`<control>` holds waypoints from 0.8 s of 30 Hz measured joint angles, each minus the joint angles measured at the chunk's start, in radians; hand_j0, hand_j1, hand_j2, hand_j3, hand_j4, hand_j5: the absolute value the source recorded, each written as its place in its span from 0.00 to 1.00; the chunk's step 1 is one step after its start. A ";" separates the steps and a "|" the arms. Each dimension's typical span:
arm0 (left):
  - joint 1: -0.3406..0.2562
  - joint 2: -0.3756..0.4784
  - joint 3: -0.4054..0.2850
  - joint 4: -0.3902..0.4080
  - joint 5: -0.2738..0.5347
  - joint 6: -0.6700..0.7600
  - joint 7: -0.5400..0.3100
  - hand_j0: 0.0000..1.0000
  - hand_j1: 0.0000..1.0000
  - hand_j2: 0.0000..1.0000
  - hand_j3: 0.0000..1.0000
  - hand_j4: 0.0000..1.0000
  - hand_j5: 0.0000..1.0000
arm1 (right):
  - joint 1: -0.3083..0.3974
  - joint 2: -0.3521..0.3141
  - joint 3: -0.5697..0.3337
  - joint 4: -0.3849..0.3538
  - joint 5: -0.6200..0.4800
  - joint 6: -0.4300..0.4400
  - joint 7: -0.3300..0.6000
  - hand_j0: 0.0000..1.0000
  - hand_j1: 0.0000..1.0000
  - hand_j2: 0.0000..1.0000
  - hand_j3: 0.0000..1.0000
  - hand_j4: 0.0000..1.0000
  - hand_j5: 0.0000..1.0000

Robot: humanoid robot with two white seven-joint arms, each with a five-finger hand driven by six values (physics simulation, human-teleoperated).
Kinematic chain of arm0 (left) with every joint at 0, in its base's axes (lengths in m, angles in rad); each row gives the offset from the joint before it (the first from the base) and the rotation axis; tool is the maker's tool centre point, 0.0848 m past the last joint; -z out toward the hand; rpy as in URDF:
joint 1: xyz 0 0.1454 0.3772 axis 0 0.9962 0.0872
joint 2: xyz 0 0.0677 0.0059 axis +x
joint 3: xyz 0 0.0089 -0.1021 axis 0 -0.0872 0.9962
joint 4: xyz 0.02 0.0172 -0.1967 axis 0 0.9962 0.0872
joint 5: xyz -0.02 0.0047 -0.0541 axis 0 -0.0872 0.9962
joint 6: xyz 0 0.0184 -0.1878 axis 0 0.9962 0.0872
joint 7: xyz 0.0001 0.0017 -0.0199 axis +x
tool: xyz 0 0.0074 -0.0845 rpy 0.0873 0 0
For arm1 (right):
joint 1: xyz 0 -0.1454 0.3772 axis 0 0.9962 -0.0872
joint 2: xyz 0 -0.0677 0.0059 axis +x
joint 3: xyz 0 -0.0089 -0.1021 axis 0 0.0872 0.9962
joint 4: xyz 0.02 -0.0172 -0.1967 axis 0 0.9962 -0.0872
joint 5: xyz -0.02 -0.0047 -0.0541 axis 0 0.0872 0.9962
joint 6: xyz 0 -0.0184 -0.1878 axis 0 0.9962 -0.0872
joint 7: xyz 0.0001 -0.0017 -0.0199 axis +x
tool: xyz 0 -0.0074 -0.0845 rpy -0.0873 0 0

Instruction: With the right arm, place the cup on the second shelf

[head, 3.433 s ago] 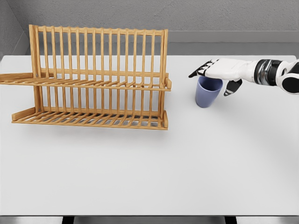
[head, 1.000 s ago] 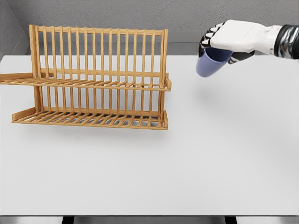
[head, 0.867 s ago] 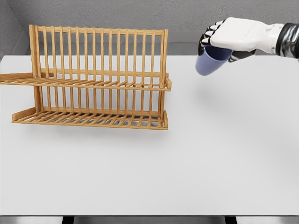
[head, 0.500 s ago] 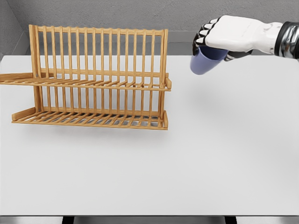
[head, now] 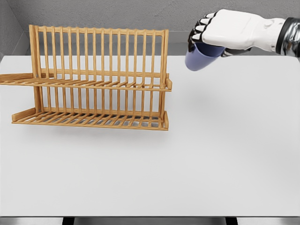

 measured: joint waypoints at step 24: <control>0.000 0.000 0.000 0.000 0.000 0.000 0.000 1.00 1.00 1.00 1.00 1.00 1.00 | -0.006 0.056 -0.012 -0.018 -0.010 -0.046 0.000 0.60 0.60 0.60 0.60 0.60 0.60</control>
